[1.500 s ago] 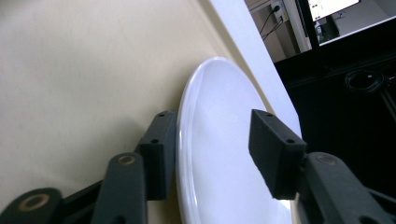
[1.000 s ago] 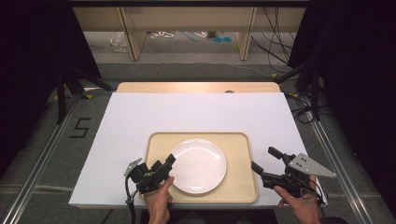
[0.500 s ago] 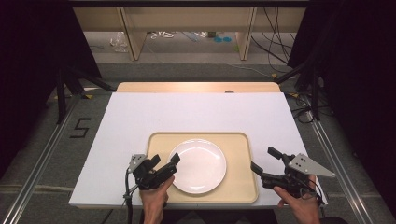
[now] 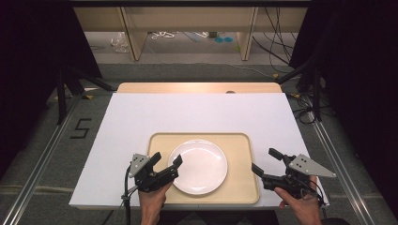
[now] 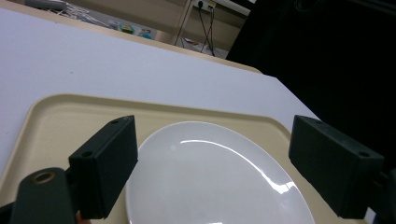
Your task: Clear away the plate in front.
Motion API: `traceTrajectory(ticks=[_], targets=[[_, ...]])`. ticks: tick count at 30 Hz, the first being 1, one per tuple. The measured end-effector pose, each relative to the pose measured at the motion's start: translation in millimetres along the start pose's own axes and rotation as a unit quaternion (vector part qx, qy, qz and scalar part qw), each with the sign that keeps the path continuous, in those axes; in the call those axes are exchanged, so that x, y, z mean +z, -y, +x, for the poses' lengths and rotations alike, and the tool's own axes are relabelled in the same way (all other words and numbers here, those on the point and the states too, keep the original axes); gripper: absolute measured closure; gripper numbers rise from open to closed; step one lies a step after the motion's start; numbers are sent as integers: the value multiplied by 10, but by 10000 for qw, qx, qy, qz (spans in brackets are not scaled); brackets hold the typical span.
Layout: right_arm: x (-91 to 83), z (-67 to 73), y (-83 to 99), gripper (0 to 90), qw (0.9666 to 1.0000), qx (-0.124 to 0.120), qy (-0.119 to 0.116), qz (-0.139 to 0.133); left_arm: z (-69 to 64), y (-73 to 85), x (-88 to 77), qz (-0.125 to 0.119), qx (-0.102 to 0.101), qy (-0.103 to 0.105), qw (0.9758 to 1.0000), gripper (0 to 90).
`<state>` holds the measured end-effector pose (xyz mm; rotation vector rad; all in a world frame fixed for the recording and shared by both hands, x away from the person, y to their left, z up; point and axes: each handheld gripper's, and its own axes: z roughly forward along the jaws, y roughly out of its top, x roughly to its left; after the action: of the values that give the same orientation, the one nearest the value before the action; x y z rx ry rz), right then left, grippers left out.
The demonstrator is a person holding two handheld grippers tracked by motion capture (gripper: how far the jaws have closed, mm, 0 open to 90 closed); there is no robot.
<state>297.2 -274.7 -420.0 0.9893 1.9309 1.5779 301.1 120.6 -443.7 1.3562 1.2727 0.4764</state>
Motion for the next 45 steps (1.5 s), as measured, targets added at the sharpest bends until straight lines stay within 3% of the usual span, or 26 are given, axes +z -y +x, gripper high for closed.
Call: traceTrajectory(ticks=[7,25,31,45], targets=[[0,6,-1,165,10000,45,-30,13,-49,-21,-76,-85,348,32,9994,150],[-5,13,-2,159,9999,60,-53,64,6,-7,-260,-192,489,45,9986,148],[-3,1,3,158,10000,-10,-8,37,-46,-50,-303,-252,676,-18,9974,148],[0,0,2,158,10000,-8,-27,48,7,-41,-302,-233,551,-97,9982,148]])
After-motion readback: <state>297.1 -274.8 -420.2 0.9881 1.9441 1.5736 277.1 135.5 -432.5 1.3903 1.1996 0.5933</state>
